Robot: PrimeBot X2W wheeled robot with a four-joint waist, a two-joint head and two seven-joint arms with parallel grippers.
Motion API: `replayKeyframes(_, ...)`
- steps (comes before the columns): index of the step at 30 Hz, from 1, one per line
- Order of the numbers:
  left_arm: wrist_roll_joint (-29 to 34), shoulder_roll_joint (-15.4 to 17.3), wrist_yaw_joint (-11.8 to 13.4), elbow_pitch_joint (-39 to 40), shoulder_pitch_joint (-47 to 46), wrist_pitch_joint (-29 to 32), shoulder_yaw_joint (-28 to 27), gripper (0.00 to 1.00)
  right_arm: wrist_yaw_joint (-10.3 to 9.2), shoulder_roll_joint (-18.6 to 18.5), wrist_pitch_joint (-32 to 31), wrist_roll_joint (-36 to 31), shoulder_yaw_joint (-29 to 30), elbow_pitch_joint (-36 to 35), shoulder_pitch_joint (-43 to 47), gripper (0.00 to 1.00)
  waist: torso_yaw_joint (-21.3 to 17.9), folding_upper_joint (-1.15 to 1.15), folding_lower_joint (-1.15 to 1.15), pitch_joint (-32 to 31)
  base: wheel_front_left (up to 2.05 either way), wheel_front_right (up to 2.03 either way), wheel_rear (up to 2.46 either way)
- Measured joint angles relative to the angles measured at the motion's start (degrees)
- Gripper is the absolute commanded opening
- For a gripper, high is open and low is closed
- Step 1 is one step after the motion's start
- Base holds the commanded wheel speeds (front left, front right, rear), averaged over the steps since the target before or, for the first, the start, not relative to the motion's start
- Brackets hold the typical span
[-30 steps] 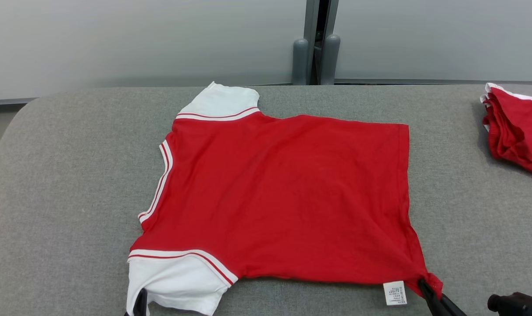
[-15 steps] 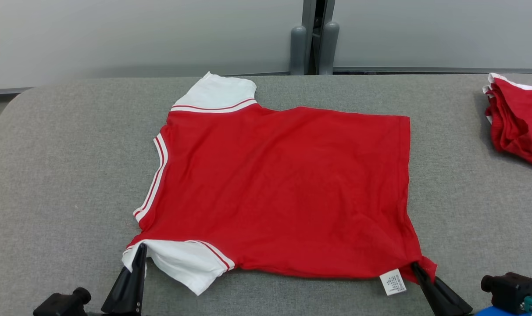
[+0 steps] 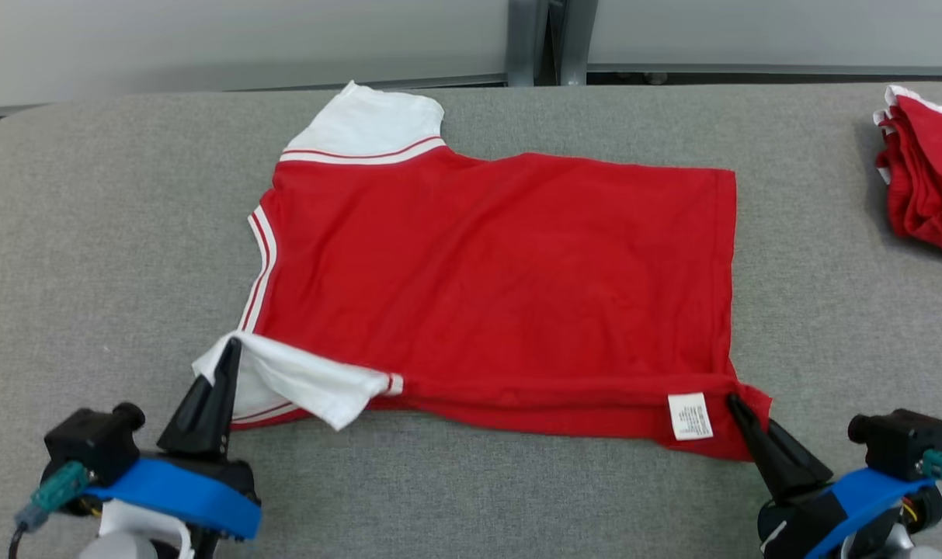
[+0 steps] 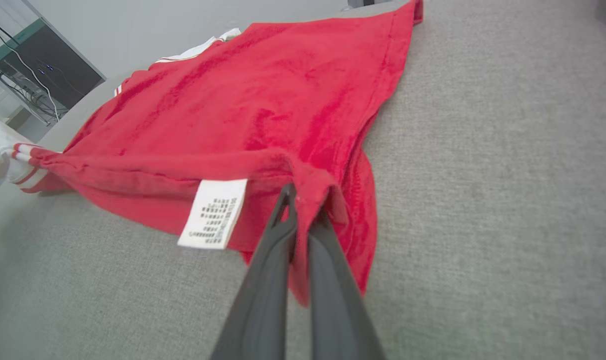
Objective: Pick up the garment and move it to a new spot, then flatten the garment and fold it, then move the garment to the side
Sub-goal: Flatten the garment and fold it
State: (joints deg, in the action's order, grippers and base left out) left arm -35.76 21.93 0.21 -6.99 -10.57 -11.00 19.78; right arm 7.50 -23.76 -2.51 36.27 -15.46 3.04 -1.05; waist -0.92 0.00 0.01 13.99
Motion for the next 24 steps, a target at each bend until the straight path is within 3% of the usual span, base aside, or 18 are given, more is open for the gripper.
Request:
replayKeyframes(11, 1.1, -0.4, -2.9, -8.4, -8.8, -0.2, 1.7, 0.00, 0.00, 1.1, 0.0, -3.0, 0.5, 3.6, -5.7, 0.00, -0.6, 0.00, 0.00, 3.6, 0.00, 0.00, 0.00)
replayKeyframes(12, 1.3, -0.5, -3.2, -9.1, -9.2, -0.2, 1.9, 0.00, 0.00, 1.4, 0.0, -3.0, 0.5, 3.8, -6.0, 0.09, -0.6, 0.00, 0.00, 3.8, 0.00, 0.00, 0.00)
replayKeyframes(13, 1.7, -0.5, -3.2, -9.9, -9.6, -0.3, 2.2, 0.00, 0.00, 1.7, 0.3, -3.3, 0.7, 4.0, -6.1, 0.40, -0.7, 0.00, 0.00, 3.9, 0.00, 0.00, 0.00)
replayKeyframes(14, 2.1, -0.5, -3.2, -10.6, -9.9, -0.4, 2.4, 0.04, 0.00, 1.8, 0.5, -3.7, 0.8, 4.2, -6.2, 0.93, -0.7, 0.00, 0.00, 3.9, 0.00, 0.00, 0.00)
replayKeyframes(15, 2.4, -0.6, -3.2, -11.1, -10.2, -0.7, 2.6, 0.70, 0.00, 1.9, 0.7, -4.0, 1.0, 4.4, -6.3, 1.00, -0.7, 0.00, 0.00, 3.9, 0.00, 0.00, 0.00)
replayKeyframes(16, 2.5, -0.8, -3.2, -11.6, -10.4, -1.0, 2.5, 1.00, 0.00, 2.0, 1.3, -4.5, 1.3, 4.5, -6.3, 1.00, -0.7, 0.00, 0.00, 3.8, 0.00, 0.00, 0.00)
replayKeyframes(24, 2.7, -1.0, -2.3, -11.9, -8.1, -2.9, 1.3, 1.00, -0.01, 2.4, 2.3, -6.8, 6.0, 3.4, -1.9, 1.00, -0.5, 0.00, -0.01, 2.0, 0.00, 0.00, 0.00)
